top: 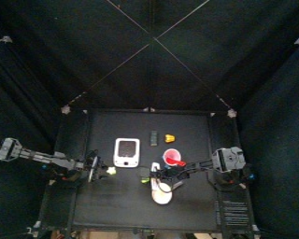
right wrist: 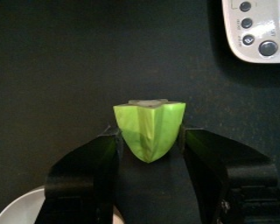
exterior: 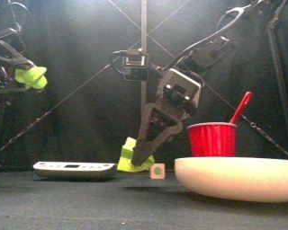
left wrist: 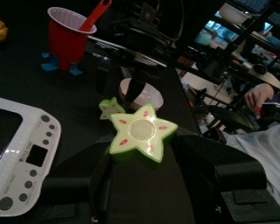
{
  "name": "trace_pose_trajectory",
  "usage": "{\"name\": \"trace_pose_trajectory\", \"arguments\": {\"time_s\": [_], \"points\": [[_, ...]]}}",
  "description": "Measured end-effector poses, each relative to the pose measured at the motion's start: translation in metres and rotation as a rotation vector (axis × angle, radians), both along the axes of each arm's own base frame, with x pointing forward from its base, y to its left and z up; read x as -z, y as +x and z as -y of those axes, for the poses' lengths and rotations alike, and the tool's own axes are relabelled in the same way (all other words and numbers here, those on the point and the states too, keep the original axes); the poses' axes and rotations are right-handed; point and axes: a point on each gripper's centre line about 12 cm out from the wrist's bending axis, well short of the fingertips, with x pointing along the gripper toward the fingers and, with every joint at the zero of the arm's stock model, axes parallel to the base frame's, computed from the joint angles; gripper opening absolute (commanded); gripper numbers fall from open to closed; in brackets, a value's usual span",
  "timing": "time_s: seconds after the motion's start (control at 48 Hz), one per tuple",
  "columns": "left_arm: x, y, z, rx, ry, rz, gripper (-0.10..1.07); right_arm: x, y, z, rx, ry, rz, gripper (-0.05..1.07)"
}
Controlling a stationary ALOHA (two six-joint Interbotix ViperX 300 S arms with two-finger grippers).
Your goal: Assemble starfruit
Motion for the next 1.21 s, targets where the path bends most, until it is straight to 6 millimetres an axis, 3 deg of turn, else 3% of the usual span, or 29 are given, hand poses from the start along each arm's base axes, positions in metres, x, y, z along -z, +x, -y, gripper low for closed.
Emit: {"name": "trace_pose_trajectory", "arguments": {"time_s": [0.229,0.521,0.708,0.854,1.062,1.208], "points": [[-0.001,0.001,-0.001,-0.007,-0.006,0.001,0.54,-0.006,0.000,0.000,-0.005,-0.005,0.014,0.78],[-0.028,0.024,0.001,-0.049,-0.143,0.033,0.54,-0.032,-0.005,0.012,-0.032,-0.058,0.086,0.78],[-0.019,0.048,0.017,-0.062,-0.285,-0.189,0.54,-0.056,-0.016,0.016,-0.079,-0.125,0.144,0.78],[-0.021,0.066,0.030,-0.044,-0.293,-0.402,0.54,-0.064,-0.023,0.017,-0.113,-0.167,0.162,0.78],[-0.034,0.076,0.043,-0.019,-0.332,-0.623,0.54,-0.058,-0.030,0.019,-0.204,-0.275,0.148,0.78],[-0.032,0.085,0.044,-0.031,-0.374,-0.750,0.54,-0.058,-0.030,0.019,-0.267,-0.347,0.154,0.78]]}}
